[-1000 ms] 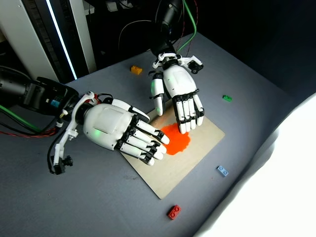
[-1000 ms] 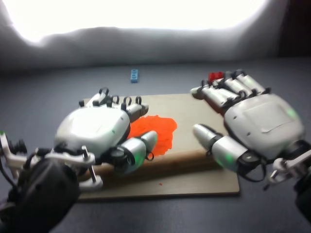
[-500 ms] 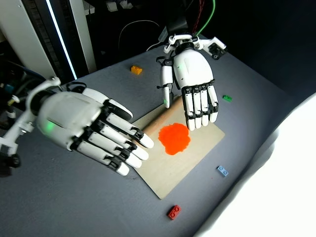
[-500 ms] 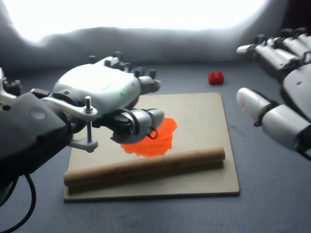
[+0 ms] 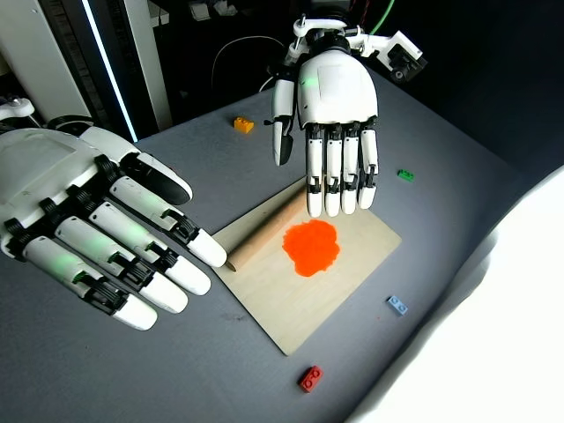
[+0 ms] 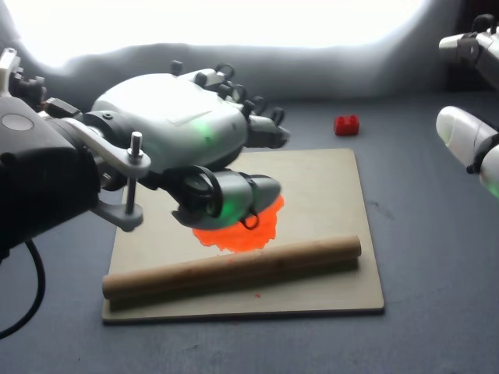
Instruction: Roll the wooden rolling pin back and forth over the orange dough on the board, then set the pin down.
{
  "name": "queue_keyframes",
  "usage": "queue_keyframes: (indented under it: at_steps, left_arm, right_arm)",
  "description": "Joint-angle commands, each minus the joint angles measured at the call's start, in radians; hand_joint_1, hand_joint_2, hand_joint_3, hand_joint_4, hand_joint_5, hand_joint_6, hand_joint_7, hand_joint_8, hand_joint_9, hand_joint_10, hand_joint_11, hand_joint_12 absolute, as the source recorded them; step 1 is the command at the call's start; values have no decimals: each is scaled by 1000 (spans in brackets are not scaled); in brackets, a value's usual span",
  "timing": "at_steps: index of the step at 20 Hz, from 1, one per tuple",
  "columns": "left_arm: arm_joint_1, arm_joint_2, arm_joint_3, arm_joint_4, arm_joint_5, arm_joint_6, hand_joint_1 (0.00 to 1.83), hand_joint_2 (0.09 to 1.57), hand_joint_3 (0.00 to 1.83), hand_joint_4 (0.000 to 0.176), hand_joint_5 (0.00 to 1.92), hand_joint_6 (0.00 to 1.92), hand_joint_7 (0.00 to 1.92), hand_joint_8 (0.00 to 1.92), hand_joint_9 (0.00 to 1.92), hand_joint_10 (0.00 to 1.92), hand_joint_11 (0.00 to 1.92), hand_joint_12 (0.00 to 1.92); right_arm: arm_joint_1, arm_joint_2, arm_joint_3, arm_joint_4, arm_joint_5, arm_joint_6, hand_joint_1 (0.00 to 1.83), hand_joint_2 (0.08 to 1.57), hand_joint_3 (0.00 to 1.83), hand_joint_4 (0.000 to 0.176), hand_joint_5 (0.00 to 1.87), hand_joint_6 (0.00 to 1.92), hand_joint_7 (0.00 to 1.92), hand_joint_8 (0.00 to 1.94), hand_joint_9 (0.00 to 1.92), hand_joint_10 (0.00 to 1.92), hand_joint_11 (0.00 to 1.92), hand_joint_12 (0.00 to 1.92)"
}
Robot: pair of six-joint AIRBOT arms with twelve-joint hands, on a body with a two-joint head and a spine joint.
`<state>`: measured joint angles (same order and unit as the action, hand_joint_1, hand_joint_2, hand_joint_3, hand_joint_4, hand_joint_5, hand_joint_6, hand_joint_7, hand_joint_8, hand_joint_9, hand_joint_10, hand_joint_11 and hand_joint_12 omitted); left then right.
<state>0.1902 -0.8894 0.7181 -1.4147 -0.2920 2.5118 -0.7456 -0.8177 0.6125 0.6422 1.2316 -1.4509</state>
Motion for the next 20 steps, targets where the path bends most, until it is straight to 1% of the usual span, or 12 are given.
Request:
queue_keyframes:
  at_steps: [1, 3, 5, 7, 9, 11, 14, 15, 16, 17, 18, 20]
  left_arm:
    - [-18, 8, -7, 28, -2, 1, 0, 1554, 0, 0, 330, 4, 381, 2, 339, 2, 0, 677]
    - [-22, 9, -21, 28, -4, 3, 0, 1549, 0, 0, 313, 1, 357, 0, 319, 0, 0, 644]
    - [-24, 10, -34, 28, -8, 8, 0, 1545, 0, 0, 304, 2, 350, 3, 320, 5, 0, 646]
    - [-24, 10, -43, 28, -16, 12, 0, 1545, 0, 0, 321, 6, 374, 7, 341, 9, 0, 670]
    - [-22, 10, -47, 28, -17, 15, 0, 1544, 0, 0, 338, 9, 386, 6, 349, 7, 0, 700]
    - [-19, 11, -48, 28, -18, 15, 0, 1541, 0, 0, 308, 0, 358, 0, 315, 0, 0, 654]
    - [-16, 11, -43, 28, -19, 3, 0, 1542, 0, 0, 312, 3, 346, 0, 304, 0, 0, 646]
    - [-15, 11, -41, 28, -18, -9, 0, 1542, 0, 0, 306, 0, 342, 0, 301, 0, 0, 645]
    - [-15, 11, -42, 28, -19, -13, 0, 1539, 0, 0, 284, 0, 322, 0, 285, 0, 0, 612]
    - [-16, 11, -43, 28, -21, -19, 0, 1540, 0, 0, 271, 0, 311, 0, 278, 0, 0, 605]
    - [-16, 11, -45, 28, -24, -23, 0, 1540, 0, 0, 259, 0, 300, 0, 272, 0, 0, 603]
    - [-17, 11, -50, 28, -36, -31, 0, 1539, 0, 0, 258, 1, 302, 2, 271, 1, 0, 602]
  right_arm:
    - [6, 14, 2, -30, 64, 17, 0, 1568, 9, 0, 147, 541, 405, 3, 103, 565, 0, 1099]
    - [24, 19, 5, 2, 2, 25, 0, 1568, 8, 0, 139, 536, 398, 0, 95, 562, 0, 1097]
    - [51, 18, 8, 30, -35, 34, 0, 1566, 7, 0, 132, 529, 390, 1, 92, 560, 0, 1073]
    - [74, 17, 7, 51, -60, 40, 0, 1568, 7, 0, 139, 531, 391, 2, 90, 560, 0, 1070]
    - [93, 16, -3, 101, -77, 38, 0, 1569, 8, 0, 157, 539, 404, 7, 96, 563, 0, 1074]
    - [94, 16, -13, 116, -81, 34, 0, 1570, 8, 0, 152, 536, 398, 5, 95, 562, 0, 1072]
    - [92, 16, -14, 124, -95, 32, 0, 1571, 7, 0, 148, 517, 390, 0, 89, 539, 0, 1015]
    - [95, 16, -14, 137, -106, 32, 0, 1571, 7, 0, 158, 517, 393, 2, 98, 534, 0, 1027]
    - [104, 17, -14, 162, -118, 26, 0, 1571, 10, 0, 152, 514, 379, 0, 89, 525, 0, 1009]
    - [116, 17, -13, 186, -131, 25, 0, 1571, 11, 0, 145, 511, 358, 0, 75, 518, 0, 1004]
    - [130, 18, -12, 204, -146, 23, 0, 1570, 10, 0, 143, 500, 343, 3, 68, 502, 0, 950]
    - [164, 19, 2, 249, -185, 22, 0, 1571, 10, 0, 138, 494, 335, 2, 68, 497, 0, 934]
